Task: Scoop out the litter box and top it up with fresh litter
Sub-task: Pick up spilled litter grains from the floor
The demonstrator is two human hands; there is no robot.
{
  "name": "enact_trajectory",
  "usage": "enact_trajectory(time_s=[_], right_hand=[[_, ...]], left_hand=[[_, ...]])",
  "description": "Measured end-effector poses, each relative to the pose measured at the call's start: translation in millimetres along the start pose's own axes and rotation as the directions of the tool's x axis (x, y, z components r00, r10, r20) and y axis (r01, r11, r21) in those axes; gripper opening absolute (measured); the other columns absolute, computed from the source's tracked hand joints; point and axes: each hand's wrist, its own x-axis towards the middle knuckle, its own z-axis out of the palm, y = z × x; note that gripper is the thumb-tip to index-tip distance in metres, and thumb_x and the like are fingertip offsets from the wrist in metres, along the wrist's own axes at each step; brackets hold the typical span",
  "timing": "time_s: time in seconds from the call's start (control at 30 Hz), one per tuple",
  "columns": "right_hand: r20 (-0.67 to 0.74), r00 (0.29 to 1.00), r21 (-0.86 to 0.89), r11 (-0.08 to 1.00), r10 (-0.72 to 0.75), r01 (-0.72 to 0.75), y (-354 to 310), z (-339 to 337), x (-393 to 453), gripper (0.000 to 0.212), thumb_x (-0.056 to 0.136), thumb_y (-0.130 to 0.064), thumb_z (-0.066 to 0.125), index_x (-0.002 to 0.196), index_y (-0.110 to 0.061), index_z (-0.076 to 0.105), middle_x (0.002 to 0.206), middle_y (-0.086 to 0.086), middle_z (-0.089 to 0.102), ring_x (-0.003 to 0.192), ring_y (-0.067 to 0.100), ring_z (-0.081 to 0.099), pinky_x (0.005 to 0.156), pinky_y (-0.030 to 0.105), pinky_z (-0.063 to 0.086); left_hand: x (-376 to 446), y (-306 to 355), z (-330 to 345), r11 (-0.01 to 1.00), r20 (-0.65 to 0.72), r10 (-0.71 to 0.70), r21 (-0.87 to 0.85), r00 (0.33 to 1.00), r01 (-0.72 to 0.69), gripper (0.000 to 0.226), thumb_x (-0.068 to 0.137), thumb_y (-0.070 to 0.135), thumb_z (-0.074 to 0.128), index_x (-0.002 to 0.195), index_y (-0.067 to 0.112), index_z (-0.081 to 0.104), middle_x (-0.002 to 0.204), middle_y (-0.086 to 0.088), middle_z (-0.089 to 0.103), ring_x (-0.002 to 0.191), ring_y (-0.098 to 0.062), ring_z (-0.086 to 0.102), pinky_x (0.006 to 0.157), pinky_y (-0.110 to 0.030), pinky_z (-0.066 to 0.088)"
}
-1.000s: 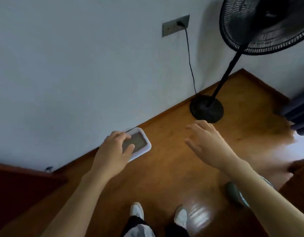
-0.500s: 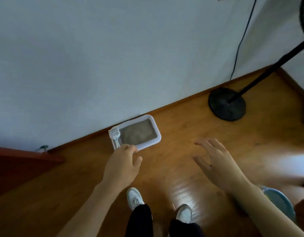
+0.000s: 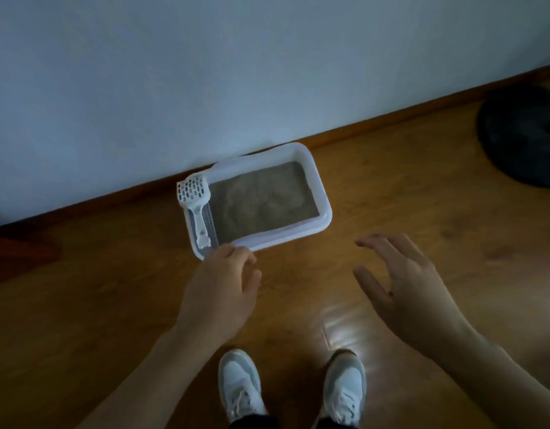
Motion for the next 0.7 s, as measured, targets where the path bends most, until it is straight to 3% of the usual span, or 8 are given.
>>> enact_trajectory(time_s=[0.13,0.3,0.43,0.7], right_hand=[[-0.004,1.0,-0.009,1.0,0.014,-0.014,69,99,10,0.037,0.087,-0.027,0.065,0.123,-0.016,0.063,0.124,-0.002,0.055,0.114,0.015,0.053,0.089,0.026,0.04],[0.008,1.0,-0.059,0.998,-0.019,0.019,135,191,32,0.039,0.087,-0.028,0.065,0.125,-0.019,0.061,0.13,0.002,0.053,0.118,0.018,0.052,0.088,0.03,0.043],[0.029,0.997,-0.11,0.991,-0.071,0.074,168,237,61,0.042,0.088,-0.028,0.065,0.129,-0.017,0.059,0.132,0.004,0.051,0.12,0.02,0.051,0.093,0.035,0.048],[-0.068,0.98,-0.166,0.971,-0.187,0.174,204,286,101,0.045,0.087,-0.028,0.064,0.13,-0.017,0.057,0.135,0.005,0.049,0.117,0.02,0.05,0.09,0.038,0.052]], left_hand=[[25,-45,99,0.999,0.024,0.002,-0.039,1.0,-0.001,0.026,0.098,0.039,0.053,0.122,0.03,0.058,0.114,0.015,0.054,0.096,0.001,0.051,0.076,-0.015,0.044],[61,-81,191,0.997,0.043,0.051,0.061,0.998,-0.054,0.017,0.098,0.039,0.053,0.113,0.033,0.059,0.101,0.018,0.052,0.089,0.0,0.05,0.069,-0.014,0.044],[99,-99,234,0.983,0.026,0.107,0.146,0.994,-0.11,0.012,0.097,0.04,0.055,0.103,0.031,0.061,0.094,0.017,0.051,0.087,-0.002,0.049,0.071,-0.019,0.049],[159,-111,297,0.978,-0.067,0.202,0.066,0.977,-0.198,0.012,0.095,0.026,0.062,0.105,0.027,0.068,0.098,0.015,0.06,0.09,-0.003,0.058,0.076,-0.027,0.056]])
